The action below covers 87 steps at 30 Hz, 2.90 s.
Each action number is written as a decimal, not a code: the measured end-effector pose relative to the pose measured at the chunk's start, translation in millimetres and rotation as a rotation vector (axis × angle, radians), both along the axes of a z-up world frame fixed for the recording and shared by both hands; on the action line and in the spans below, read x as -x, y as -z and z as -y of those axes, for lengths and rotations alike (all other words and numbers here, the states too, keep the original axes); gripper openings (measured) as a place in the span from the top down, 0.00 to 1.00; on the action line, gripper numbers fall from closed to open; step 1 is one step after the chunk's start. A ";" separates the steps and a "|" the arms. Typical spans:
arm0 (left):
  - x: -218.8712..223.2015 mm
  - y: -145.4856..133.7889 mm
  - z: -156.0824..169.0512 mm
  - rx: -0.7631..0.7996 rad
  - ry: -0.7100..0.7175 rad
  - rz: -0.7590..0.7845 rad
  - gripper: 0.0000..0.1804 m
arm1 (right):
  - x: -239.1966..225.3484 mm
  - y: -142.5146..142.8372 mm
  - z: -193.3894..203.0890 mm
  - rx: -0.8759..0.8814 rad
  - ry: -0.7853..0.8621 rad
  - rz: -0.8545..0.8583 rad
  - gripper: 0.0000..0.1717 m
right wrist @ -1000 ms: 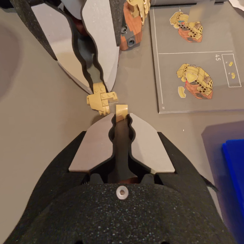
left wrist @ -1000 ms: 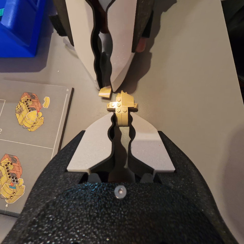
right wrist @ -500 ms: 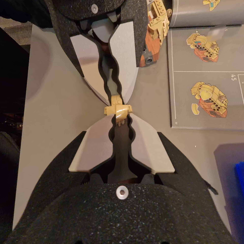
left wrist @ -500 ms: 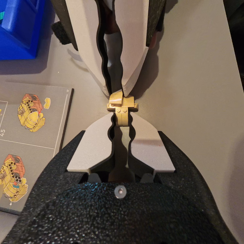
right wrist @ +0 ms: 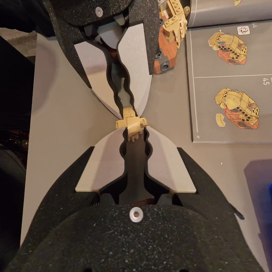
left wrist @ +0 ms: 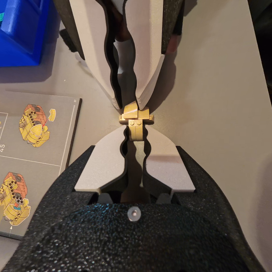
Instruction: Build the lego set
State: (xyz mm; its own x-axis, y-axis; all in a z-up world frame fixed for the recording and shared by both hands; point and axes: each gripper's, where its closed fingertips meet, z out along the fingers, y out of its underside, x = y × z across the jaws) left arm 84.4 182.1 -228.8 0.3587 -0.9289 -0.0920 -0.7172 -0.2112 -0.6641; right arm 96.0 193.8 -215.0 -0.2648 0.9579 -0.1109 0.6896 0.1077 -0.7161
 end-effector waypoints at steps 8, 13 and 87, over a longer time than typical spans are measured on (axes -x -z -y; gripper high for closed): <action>0.0 0.0 0.0 -0.001 0.001 0.000 0.91 | 1.6 0.4 -0.1 0.048 0.011 -0.007 0.86; 0.0 0.0 0.2 -0.001 0.002 -0.001 0.91 | 2.6 0.5 0.5 0.087 0.019 -0.008 0.87; 6.4 -40.7 14.0 0.121 0.062 0.279 0.91 | 11.4 -40.0 11.8 -1.075 -0.372 -0.739 0.72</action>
